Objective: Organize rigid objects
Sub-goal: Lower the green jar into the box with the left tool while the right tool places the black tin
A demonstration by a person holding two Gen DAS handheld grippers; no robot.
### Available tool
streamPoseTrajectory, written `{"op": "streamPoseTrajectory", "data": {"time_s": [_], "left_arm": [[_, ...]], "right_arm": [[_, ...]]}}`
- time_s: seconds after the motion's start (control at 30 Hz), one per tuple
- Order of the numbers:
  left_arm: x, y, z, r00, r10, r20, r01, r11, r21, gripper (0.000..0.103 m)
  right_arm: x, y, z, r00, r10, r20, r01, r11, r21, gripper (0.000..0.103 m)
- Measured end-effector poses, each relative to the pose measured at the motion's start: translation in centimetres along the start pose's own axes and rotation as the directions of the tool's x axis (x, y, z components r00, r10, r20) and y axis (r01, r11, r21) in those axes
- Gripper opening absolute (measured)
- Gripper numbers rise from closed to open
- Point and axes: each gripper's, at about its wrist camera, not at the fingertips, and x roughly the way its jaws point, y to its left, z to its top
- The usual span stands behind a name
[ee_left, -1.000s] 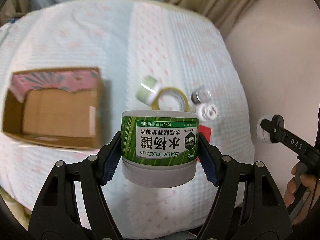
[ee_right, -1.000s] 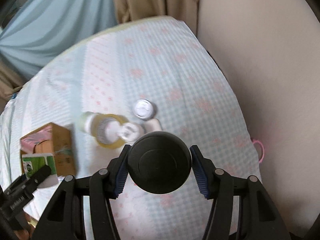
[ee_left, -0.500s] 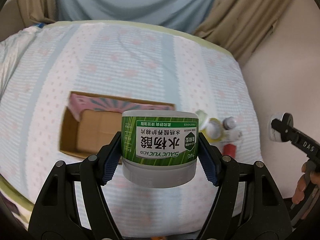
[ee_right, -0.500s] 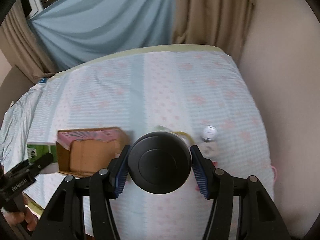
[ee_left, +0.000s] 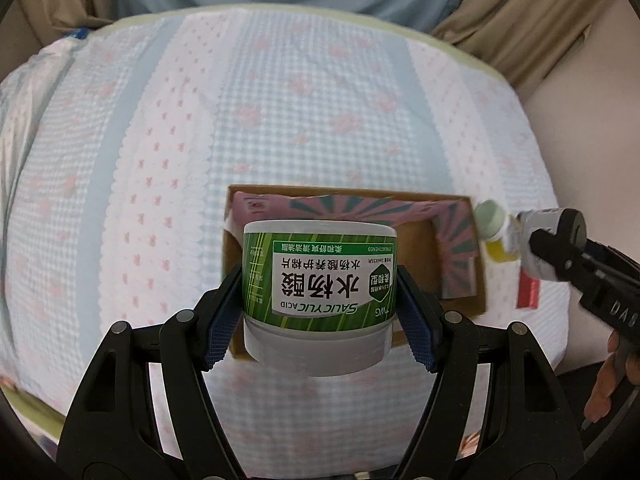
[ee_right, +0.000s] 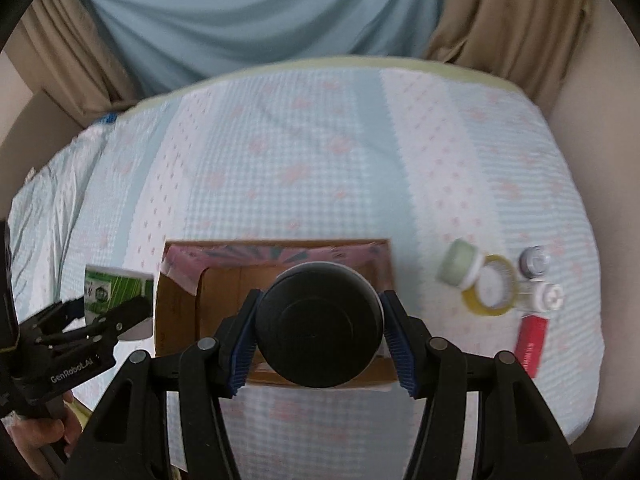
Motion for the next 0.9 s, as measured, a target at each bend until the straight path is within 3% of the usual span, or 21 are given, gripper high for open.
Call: {"op": "streamPoseTrajectory", "data": {"time_s": [0.27, 0.53, 0.77, 0.9], "left_arm": [[5.9, 0.9, 1.9, 0.996, 0.024, -0.086, -0.02, 0.999, 0.042, 0.068], [12.6, -0.6, 2.2, 0.98, 0.042, -0.195, -0.024, 0.995, 0.093, 0.068], [17.2, -0.9, 1.9, 0.955, 0.072, -0.287, -0.048, 0.995, 0.087, 0.068], [18.1, -1.0, 2.0, 0.952, 0.069, -0.299, -0.041, 0.994, 0.101, 0.068]], "right_arm": [[7.4, 2.7, -0.4, 0.991, -0.028, -0.131, 0.018, 0.997, -0.08, 0.054], [14.4, 1.6, -1.9, 0.973, -0.029, -0.23, 0.004, 0.994, -0.108, 0.054], [17.2, 1.8, -3.2, 0.957, -0.013, -0.289, -0.032, 0.988, -0.149, 0.054], [17.5, 2.0, -3.3, 0.96, -0.003, -0.281, -0.047, 0.985, -0.169, 0.054]]}}
